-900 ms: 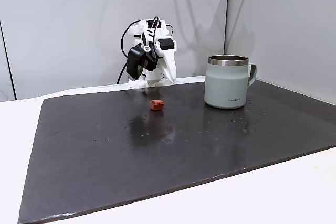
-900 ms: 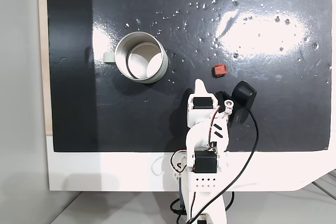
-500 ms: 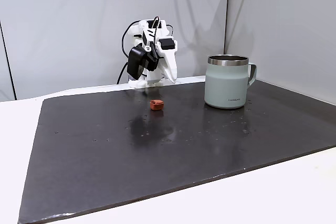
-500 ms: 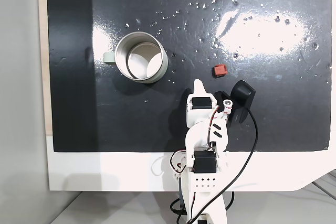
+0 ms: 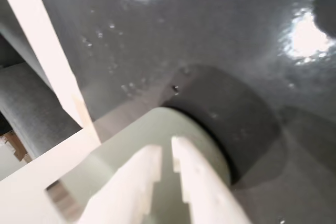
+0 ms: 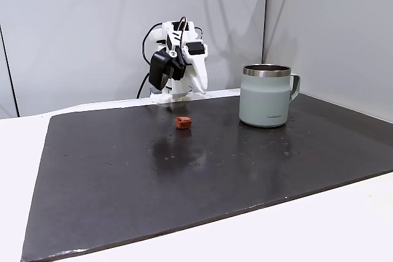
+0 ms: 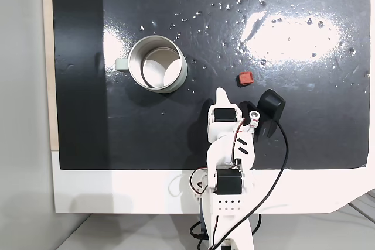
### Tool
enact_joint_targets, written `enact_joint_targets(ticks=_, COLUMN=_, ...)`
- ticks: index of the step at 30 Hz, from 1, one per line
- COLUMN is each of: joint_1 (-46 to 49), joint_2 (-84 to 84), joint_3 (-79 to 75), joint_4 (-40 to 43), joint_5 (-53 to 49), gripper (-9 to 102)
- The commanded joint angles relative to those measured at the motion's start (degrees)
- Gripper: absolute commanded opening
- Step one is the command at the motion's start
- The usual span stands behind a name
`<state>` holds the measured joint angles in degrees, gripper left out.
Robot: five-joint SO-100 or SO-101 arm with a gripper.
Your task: Grasp a cube and put it in the cup.
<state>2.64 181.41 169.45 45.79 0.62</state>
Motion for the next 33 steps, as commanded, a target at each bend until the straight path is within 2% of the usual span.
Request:
enact_joint_targets(ticks=1, joint_1=0.4, joint_2=0.7, joint_3=-7.6, joint_4=3.2, joint_5=-1.4, gripper=0)
enact_joint_targets(ticks=8, joint_1=3.9, joint_2=-4.3, joint_3=-19.0, joint_4=9.1, joint_5=-5.2, gripper=0)
enact_joint_targets(ticks=26, joint_1=13.6, joint_2=-47.7, joint_3=-53.9, joint_4=19.1, joint_5=-6.3, gripper=0)
enact_joint_targets(ticks=33, joint_1=14.9, joint_2=-64.1, joint_3=-65.7, joint_4=26.6, joint_5=-6.5, gripper=0)
